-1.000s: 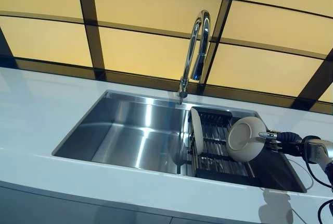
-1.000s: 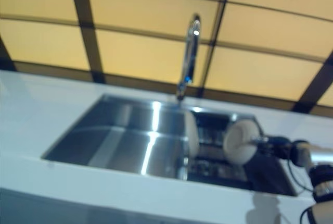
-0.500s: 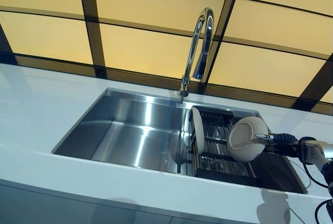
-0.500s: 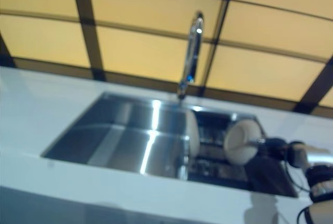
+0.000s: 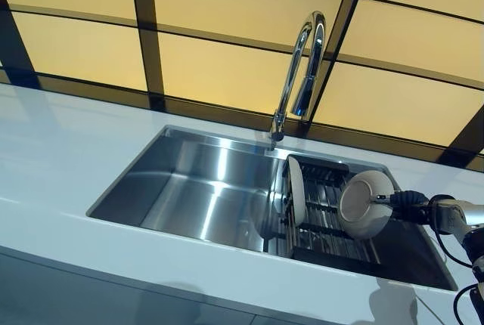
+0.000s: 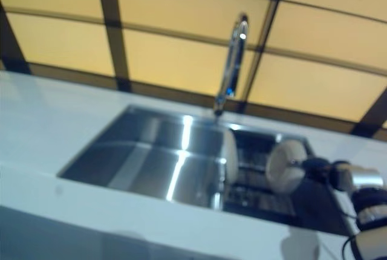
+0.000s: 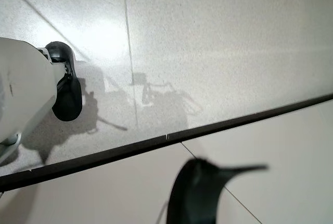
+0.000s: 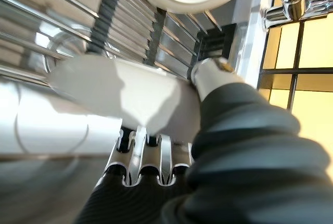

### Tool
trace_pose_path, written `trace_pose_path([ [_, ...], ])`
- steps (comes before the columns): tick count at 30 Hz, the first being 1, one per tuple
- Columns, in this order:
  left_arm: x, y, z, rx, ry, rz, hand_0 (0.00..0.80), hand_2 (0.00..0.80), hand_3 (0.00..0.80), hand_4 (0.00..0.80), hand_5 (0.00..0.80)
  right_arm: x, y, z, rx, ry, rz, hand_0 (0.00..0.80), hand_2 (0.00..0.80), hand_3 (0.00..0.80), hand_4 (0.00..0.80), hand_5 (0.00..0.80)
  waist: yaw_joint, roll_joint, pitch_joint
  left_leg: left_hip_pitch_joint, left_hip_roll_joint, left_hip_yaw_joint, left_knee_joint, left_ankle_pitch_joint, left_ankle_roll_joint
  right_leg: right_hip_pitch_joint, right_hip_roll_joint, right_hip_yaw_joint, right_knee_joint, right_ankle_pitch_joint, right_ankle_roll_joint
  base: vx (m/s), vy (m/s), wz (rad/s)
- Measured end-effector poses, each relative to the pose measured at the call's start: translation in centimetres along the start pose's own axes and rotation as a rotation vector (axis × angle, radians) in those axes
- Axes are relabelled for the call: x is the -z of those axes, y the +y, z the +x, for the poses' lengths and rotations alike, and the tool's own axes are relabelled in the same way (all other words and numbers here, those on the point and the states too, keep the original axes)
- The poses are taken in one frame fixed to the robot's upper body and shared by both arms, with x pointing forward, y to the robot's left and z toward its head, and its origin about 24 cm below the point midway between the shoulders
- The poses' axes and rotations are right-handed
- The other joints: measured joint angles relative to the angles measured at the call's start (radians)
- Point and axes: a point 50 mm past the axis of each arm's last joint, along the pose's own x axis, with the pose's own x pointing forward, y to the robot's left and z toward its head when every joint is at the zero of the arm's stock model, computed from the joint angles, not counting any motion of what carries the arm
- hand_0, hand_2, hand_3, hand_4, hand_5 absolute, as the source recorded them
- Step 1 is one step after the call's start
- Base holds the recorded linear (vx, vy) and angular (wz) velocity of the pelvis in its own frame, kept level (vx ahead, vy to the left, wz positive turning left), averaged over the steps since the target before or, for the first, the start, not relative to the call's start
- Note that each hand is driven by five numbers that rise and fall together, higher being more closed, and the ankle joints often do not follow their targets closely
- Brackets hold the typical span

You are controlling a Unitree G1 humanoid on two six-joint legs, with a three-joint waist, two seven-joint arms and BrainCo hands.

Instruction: Take plates into dishwasher

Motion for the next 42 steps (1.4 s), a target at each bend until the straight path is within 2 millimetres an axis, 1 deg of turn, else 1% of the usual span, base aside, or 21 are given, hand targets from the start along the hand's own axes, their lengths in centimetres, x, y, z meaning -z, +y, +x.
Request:
trace_pose_path([
  [1, 0.0, 0.0, 0.0, 0.000, 0.000, -0.001, 0.000, 0.000, 0.000, 0.000, 0.000, -0.4, 0.3, 0.1, -0.008, -0.017, -0.006, 0.800, 0.800, 0.800, 0.800, 0.800, 0.000, 0.000, 0.000, 0.000, 0.000, 0.000, 0.000, 0.000, 0.000, 0.000, 0.000, 0.000, 0.000, 0.000, 0.000, 0.000, 0.000, 0.00],
  [12, -0.1, 0.0, 0.0, 0.000, -0.002, 0.000, 0.000, 0.000, 0.000, 0.000, 0.000, -0.5, 0.0, 0.1, 0.048, -0.032, -0.034, 0.800, 0.800, 0.800, 0.800, 0.800, -0.002, 0.000, 0.000, 0.003, -0.001, 0.001, 0.000, 0.000, 0.001, 0.002, 0.000, 0.001, 0.002, 0.001, -0.001, 0.000, 0.000, 0.00],
  [26, -0.3, 0.1, 0.0, -0.001, -0.006, 0.001, 0.000, 0.000, 0.000, 0.000, 0.000, -0.9, -0.4, -0.1, 0.102, -0.061, -0.026, 0.800, 0.800, 0.800, 0.800, 0.800, -0.008, 0.000, 0.000, 0.014, 0.000, 0.010, -0.002, 0.000, 0.001, 0.001, 0.005, 0.012, 0.002, 0.003, -0.004, -0.004, 0.002, -0.01],
  [30, -0.4, 0.1, 0.0, -0.003, -0.007, 0.002, 0.000, 0.000, 0.000, 0.000, 0.000, -2.4, -0.4, -0.5, 0.110, -0.107, -0.025, 0.800, 0.800, 0.800, 0.800, 0.800, -0.020, -0.001, 0.000, 0.014, 0.000, 0.025, -0.002, 0.000, 0.001, 0.000, 0.007, 0.025, 0.002, 0.005, -0.002, -0.028, 0.034, -0.11],
  [32, -0.4, 0.1, 0.1, -0.004, -0.008, 0.002, 0.000, 0.000, 0.000, 0.000, 0.000, -3.8, -0.5, -1.0, 0.123, -0.149, -0.031, 0.800, 0.800, 0.800, 0.800, 0.800, -0.032, -0.001, -0.001, 0.029, -0.001, 0.043, -0.003, -0.002, 0.001, 0.000, 0.010, 0.041, 0.002, 0.010, -0.004, -0.031, 0.060, -0.19],
  [34, -0.7, 0.1, 0.1, -0.003, -0.013, 0.004, 0.000, 0.000, 0.000, 0.000, 0.000, -4.5, -0.7, -1.5, 0.138, -0.173, -0.034, 0.800, 0.800, 0.800, 0.800, 0.800, -0.032, -0.002, -0.001, 0.032, 0.000, 0.060, -0.003, -0.003, 0.000, -0.001, 0.011, 0.056, 0.002, 0.011, -0.002, -0.036, 0.066, -0.22],
  [37, -1.0, 0.1, 0.1, 0.000, -0.021, 0.015, 0.000, 0.000, 0.000, 0.000, 0.000, -4.9, -0.9, -1.7, 0.156, -0.191, -0.037, 0.800, 0.800, 0.800, 0.800, 0.800, -0.038, -0.004, -0.002, 0.033, 0.000, 0.065, -0.003, -0.004, 0.001, -0.001, 0.011, 0.062, 0.002, 0.011, -0.001, -0.027, 0.045, -0.10],
  [39, -1.2, 0.0, 0.2, 0.001, -0.025, 0.023, 0.000, 0.000, 0.000, 0.000, 0.000, -4.9, -1.0, -1.7, 0.167, -0.193, -0.037, 0.800, 0.800, 0.800, 0.800, 0.800, -0.052, -0.006, -0.004, 0.035, -0.001, 0.074, -0.003, -0.004, 0.001, -0.003, 0.011, 0.071, 0.002, 0.013, 0.000, -0.047, 0.081, -0.14],
  [42, -1.3, 0.0, 0.2, 0.003, -0.025, 0.029, 0.000, 0.000, 0.000, 0.000, 0.000, -5.2, -0.7, -1.8, 0.180, -0.205, -0.052, 0.800, 0.800, 0.800, 0.800, 0.800, -0.060, -0.008, -0.006, 0.047, -0.005, 0.099, -0.003, -0.005, 0.003, -0.009, 0.013, 0.094, 0.002, 0.022, 0.001, -0.034, 0.059, -0.23],
])
